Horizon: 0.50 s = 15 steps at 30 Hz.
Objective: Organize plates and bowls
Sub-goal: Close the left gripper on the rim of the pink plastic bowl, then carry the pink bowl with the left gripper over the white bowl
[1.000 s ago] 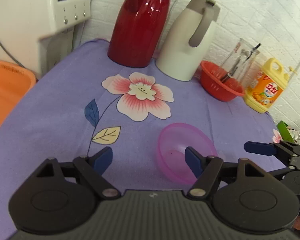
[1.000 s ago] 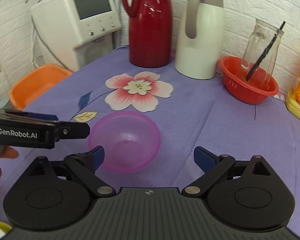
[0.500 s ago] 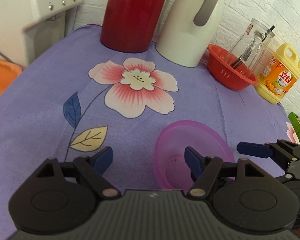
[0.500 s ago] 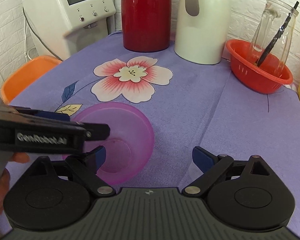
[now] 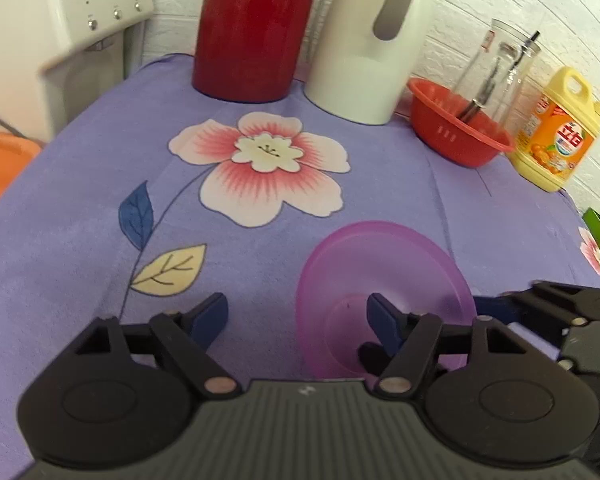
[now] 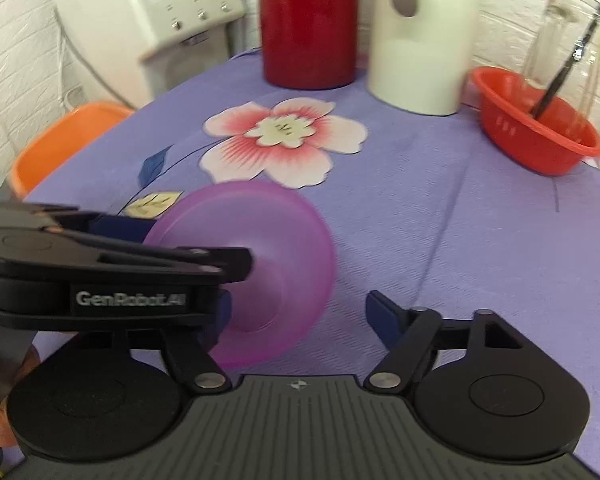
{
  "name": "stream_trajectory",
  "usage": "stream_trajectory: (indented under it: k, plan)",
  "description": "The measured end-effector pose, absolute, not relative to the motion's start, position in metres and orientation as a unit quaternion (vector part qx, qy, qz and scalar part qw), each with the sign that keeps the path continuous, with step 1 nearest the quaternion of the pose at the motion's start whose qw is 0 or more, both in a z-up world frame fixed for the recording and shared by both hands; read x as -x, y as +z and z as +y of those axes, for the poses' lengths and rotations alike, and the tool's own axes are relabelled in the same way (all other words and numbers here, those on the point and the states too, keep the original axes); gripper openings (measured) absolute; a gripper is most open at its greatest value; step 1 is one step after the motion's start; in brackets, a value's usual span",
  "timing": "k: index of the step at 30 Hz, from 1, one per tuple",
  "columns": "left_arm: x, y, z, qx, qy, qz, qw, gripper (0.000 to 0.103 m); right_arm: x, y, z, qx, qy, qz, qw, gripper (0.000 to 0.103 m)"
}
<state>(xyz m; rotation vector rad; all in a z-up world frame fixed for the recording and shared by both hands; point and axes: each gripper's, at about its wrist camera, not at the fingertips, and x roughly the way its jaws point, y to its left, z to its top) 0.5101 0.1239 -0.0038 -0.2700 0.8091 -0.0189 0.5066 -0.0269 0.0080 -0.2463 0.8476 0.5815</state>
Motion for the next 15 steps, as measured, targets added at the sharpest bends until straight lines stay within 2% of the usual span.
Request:
stream_trajectory:
  k: [2, 3, 4, 6, 15]
  plan:
    - [-0.508, -0.004, 0.120, 0.122, -0.015, 0.391, 0.912, 0.054, -0.500, 0.009, -0.023, 0.120, 0.295, 0.400, 0.860, 0.082]
    - [-0.506, -0.004, 0.118, 0.124, -0.020, 0.390, 0.912, 0.043, -0.497, 0.011, -0.019, 0.127, 0.296, 0.398, 0.859, 0.074]
    - [-0.506, -0.003, 0.118, 0.135, -0.032, 0.392, 0.909, 0.043, -0.494, 0.012, -0.015, 0.138, 0.300, 0.393, 0.858, 0.071]
    - [-0.502, 0.000, 0.115, 0.147, -0.033, 0.393, 0.907, 0.042, -0.488, 0.014, -0.009, 0.155, 0.298, 0.389, 0.858, 0.074]
    - [-0.472, 0.023, 0.103, 0.161, -0.049, 0.379, 0.910, 0.042, -0.459, 0.031, -0.026, 0.146, 0.297, 0.379, 0.864, 0.075]
